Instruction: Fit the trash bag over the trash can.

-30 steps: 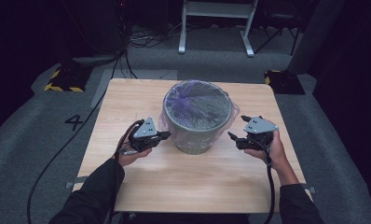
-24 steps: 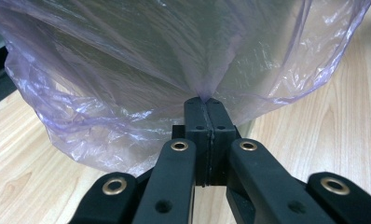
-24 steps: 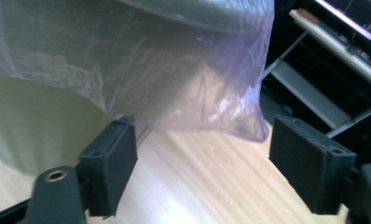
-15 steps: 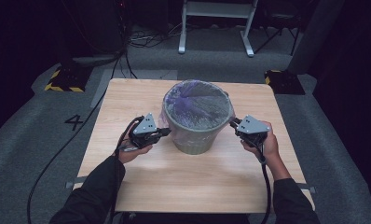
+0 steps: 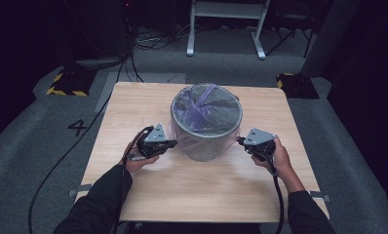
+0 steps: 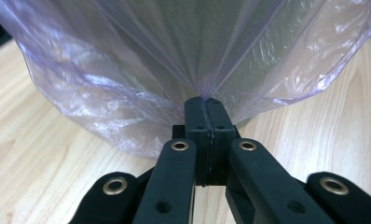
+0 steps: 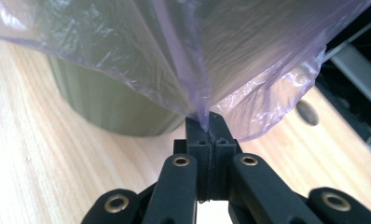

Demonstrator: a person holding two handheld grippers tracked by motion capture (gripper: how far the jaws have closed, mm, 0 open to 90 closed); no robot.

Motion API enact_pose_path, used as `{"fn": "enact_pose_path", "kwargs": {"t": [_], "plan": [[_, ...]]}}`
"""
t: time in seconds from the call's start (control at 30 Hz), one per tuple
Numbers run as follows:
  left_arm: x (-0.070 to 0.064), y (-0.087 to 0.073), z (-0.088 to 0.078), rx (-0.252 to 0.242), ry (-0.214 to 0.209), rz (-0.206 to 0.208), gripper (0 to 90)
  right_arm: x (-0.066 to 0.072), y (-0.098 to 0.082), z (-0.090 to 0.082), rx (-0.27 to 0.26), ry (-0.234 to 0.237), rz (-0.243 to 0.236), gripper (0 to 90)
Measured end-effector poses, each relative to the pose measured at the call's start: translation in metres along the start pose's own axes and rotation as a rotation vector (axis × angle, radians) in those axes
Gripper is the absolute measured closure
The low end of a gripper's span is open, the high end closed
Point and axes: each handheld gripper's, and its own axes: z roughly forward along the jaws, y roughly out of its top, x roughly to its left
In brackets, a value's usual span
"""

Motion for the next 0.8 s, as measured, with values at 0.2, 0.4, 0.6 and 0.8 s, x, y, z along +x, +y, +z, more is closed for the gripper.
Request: {"fn": "enact_pose_path", "kwargs": {"t": [0.2,0.4,0.6,0.8], "plan": [[0.001,-0.008,0.010,0.034,-0.004,-0.024,89.7,0.001,-0.009,0.018,0.063,0.041,0.033,90.0],[0.003,-0.012,0.016,0.041,0.000,-0.053,86.8,-0.003,-0.015,0.030,0.080,0.056,0.072,90.0],[-0.001,-0.013,0.003,0.006,0.037,-0.087,51.1,-0.005,-0.020,0.030,0.059,0.066,0.117,88.8],[-0.013,-0.024,-0.016,-0.020,0.054,-0.107,19.8,-0.010,-0.027,0.022,0.042,0.067,0.151,83.5]]}}
